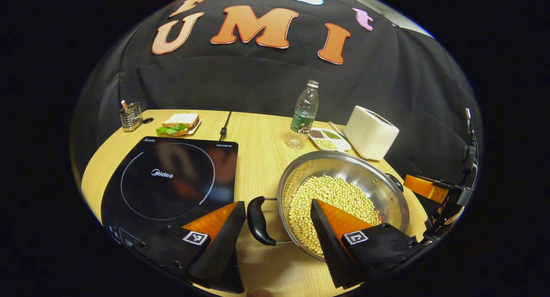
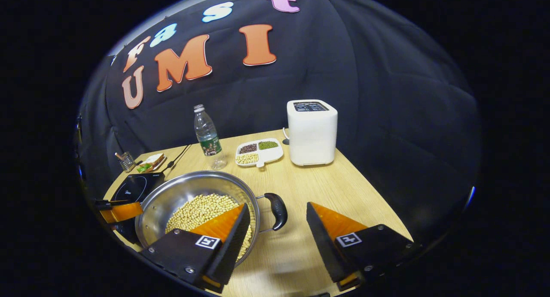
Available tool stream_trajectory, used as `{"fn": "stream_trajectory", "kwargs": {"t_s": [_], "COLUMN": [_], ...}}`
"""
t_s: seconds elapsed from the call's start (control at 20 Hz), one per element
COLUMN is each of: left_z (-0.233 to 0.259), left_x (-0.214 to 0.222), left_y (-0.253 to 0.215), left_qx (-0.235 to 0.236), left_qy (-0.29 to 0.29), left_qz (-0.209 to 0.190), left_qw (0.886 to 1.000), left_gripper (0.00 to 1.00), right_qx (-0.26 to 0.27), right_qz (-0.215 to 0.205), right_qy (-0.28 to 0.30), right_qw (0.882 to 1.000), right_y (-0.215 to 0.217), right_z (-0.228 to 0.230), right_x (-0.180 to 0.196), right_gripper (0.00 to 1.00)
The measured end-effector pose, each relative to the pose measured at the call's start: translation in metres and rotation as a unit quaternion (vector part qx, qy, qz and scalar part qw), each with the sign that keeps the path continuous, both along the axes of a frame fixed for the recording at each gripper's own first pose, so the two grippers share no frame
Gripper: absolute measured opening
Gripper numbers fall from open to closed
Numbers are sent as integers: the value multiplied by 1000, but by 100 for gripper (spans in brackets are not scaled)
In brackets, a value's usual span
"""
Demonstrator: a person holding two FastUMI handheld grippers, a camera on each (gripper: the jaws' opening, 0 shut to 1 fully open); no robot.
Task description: First push the handle of the pot to place it horizontally, then grasp the pot with both hands and set it on the induction cooktop.
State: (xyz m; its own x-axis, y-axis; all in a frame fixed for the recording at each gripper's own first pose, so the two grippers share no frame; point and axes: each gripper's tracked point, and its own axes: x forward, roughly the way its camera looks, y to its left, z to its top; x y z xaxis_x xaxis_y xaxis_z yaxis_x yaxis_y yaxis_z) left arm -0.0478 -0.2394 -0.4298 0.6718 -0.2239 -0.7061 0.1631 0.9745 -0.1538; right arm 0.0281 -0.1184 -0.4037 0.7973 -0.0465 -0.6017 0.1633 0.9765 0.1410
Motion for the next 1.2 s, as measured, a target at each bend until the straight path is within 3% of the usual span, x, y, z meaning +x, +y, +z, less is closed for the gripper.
{"fn": "stream_trajectory", "kwargs": {"t_s": [0.05,0.15,0.65,0.75,0.85,0.9,1.1,1.2], "left_z": [-3,-9,-31,-34,-39,-38,-41,-40], "left_x": [1,3,9,12,14,14,20,20], "left_y": [0,-1,-4,0,9,10,7,7], "left_qx": [0,-6,-17,-5,21,24,29,36], "left_qy": [1,8,36,35,36,35,36,31], "left_qz": [2,8,14,16,22,27,28,21], "left_qw": [1000,1000,999,999,999,999,999,999], "left_gripper": [99,99,97,97,89,70,64,60], "right_qx": [-1,-4,1,9,15,19,22,35], "right_qz": [3,4,5,10,7,8,7,-8], "right_qy": [1,8,60,68,69,75,78,78], "right_qw": [1000,1000,998,998,997,997,997,996], "right_y": [2,3,11,16,16,16,17,17], "right_z": [-2,-11,-54,-59,-59,-60,-58,-56], "right_x": [3,9,26,27,28,26,20,19], "right_gripper": [90,93,92,83,69,69,58,48]}}
